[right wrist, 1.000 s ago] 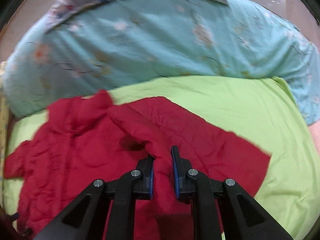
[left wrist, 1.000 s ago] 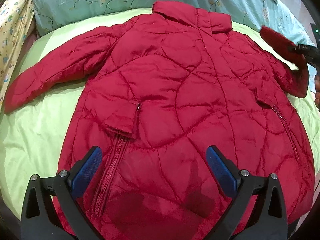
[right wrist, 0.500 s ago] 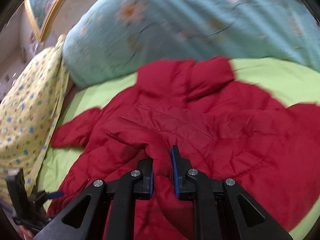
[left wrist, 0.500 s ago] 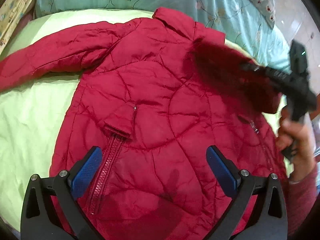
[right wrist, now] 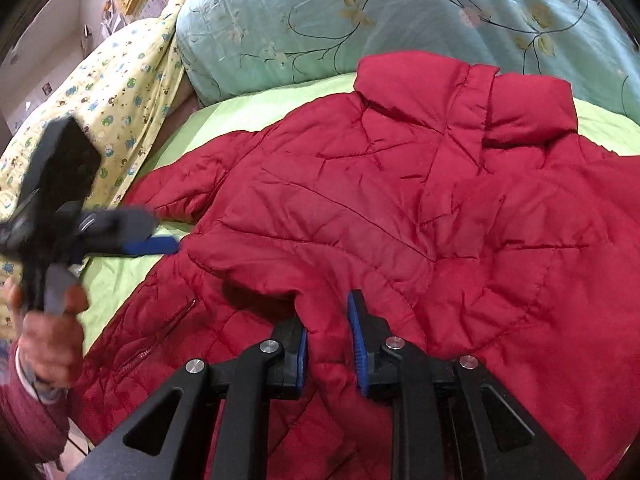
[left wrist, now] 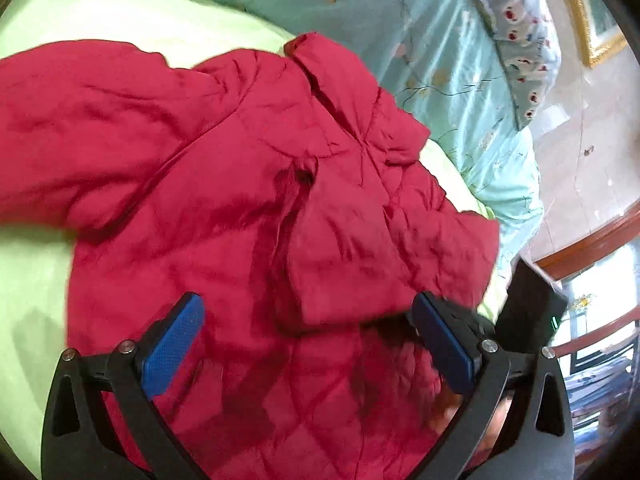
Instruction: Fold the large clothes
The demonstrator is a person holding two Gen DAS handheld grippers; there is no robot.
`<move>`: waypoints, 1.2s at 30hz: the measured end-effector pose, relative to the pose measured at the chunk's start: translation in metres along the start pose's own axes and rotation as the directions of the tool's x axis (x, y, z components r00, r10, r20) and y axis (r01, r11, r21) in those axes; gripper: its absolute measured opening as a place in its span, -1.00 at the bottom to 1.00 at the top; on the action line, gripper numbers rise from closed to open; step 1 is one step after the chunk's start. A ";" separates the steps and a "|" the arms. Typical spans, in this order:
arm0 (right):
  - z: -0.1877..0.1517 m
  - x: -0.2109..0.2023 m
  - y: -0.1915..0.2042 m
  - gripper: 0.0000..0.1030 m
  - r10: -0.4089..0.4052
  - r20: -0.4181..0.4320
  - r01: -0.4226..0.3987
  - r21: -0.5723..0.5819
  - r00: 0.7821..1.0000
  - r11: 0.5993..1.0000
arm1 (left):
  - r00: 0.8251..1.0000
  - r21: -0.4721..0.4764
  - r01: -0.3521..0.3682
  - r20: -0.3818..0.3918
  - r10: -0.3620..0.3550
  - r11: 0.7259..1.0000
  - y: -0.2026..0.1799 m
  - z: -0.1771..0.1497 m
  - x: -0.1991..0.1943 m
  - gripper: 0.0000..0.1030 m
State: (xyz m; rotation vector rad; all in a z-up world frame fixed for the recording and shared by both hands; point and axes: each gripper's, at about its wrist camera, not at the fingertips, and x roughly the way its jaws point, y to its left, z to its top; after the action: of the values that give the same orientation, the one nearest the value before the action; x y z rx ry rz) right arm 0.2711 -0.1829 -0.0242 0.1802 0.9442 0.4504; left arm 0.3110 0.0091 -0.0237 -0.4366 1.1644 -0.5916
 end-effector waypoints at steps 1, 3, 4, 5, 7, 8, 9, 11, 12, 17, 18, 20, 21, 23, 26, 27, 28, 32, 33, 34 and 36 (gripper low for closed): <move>0.000 -0.001 -0.001 -0.58 0.005 0.001 -0.005 0.007 1.000 1.000 | 1.000 -0.004 -0.007 -0.008 0.007 1.000 0.001 0.006 0.010 0.98; -0.001 0.000 -0.002 -0.57 0.008 0.002 -0.008 0.015 1.000 1.000 | 1.000 0.000 -0.007 -0.016 0.007 1.000 0.003 0.012 0.021 0.52; -0.001 -0.001 -0.003 -0.57 0.010 0.003 -0.010 0.020 1.000 1.000 | 1.000 0.005 0.010 -0.027 -0.010 1.000 0.002 0.015 0.029 0.01; -0.002 -0.001 -0.003 -0.57 0.011 0.002 -0.011 0.023 1.000 1.000 | 0.999 0.005 0.020 -0.034 -0.020 1.000 0.003 0.016 0.032 -0.43; -0.004 -0.004 -0.006 -0.50 0.010 0.000 -0.010 0.039 1.000 0.999 | 0.999 0.011 0.027 -0.040 -0.026 1.000 0.002 0.018 0.040 -0.53; -0.004 -0.005 -0.007 -0.46 0.017 -0.002 -0.017 0.046 1.000 0.999 | 0.999 0.019 0.027 -0.036 -0.026 0.999 0.002 0.018 0.039 -0.62; -0.005 -0.008 -0.008 -0.40 0.027 -0.003 -0.027 0.057 1.000 0.998 | 0.999 0.024 0.028 -0.032 -0.027 0.999 0.002 0.019 0.038 -0.65; -0.009 -0.019 -0.011 -0.22 0.044 0.012 -0.045 0.075 0.999 0.996 | 1.000 0.047 0.012 -0.001 -0.012 0.999 0.001 0.018 0.026 -0.70; -0.011 -0.026 -0.014 -0.10 0.044 0.027 -0.046 0.084 0.999 0.995 | 1.000 0.060 -0.013 0.018 0.012 0.998 0.001 0.019 0.020 -0.71; -0.016 -0.064 -0.043 -0.03 -0.046 0.133 0.023 0.170 0.990 0.985 | 0.978 0.110 -0.182 0.122 0.169 0.977 0.007 0.021 -0.012 -0.71; -0.016 -0.071 -0.054 0.00 -0.077 0.155 0.044 0.206 0.985 0.978 | 0.972 0.115 -0.208 0.135 0.192 0.971 0.009 0.021 -0.016 -0.71; -0.014 -0.083 -0.072 0.00 -0.132 0.190 0.078 0.268 0.973 0.960 | 0.956 0.136 -0.268 0.159 0.246 0.954 0.010 0.020 -0.019 -0.71; -0.013 -0.085 -0.079 0.00 -0.158 0.197 0.098 0.285 0.967 0.953 | 0.945 0.150 -0.302 0.173 0.276 0.941 0.007 0.021 -0.016 -0.71; -0.012 -0.086 -0.089 0.01 -0.209 0.192 0.145 0.305 0.959 0.941 | 0.920 0.182 -0.371 0.206 0.334 0.911 0.001 0.019 -0.012 -0.71; -0.011 -0.066 -0.103 0.02 -0.238 0.113 0.192 0.320 0.965 0.928 | 0.872 0.215 -0.471 0.263 0.414 0.855 -0.011 0.012 -0.007 -0.70; -0.014 -0.055 -0.107 0.01 -0.248 0.073 0.212 0.321 0.966 0.923 | 0.853 0.214 -0.501 0.291 0.435 0.839 -0.015 0.009 -0.010 -0.69; -0.016 -0.046 -0.109 0.01 -0.259 0.046 0.232 0.316 0.965 0.920 | 0.836 0.202 -0.519 0.321 0.445 0.830 -0.018 0.006 -0.015 -0.68; -0.021 -0.034 -0.109 0.03 -0.292 0.033 0.269 0.298 0.956 0.916 | 0.832 0.146 -0.473 0.399 0.385 0.869 -0.021 0.002 -0.049 -0.65; -0.021 -0.033 -0.108 0.07 -0.293 0.035 0.270 0.301 0.955 0.915 | 0.845 0.157 -0.445 0.400 0.355 0.881 -0.023 0.001 -0.052 -0.65; -0.020 -0.033 -0.106 0.10 -0.294 0.037 0.270 0.303 0.955 0.914 | 0.862 0.178 -0.415 0.390 0.324 0.892 -0.025 -0.001 -0.052 -0.65; -0.020 -0.030 -0.103 0.13 -0.307 0.035 0.284 0.292 0.951 0.913 | 0.894 0.221 -0.363 0.358 0.271 0.905 -0.032 -0.002 -0.045 -0.65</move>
State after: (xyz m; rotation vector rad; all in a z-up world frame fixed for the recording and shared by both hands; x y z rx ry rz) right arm 0.2697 -0.2892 -0.0485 0.3081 0.9356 0.0238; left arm 0.2905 0.0131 0.0270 -0.0823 0.7991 -0.3713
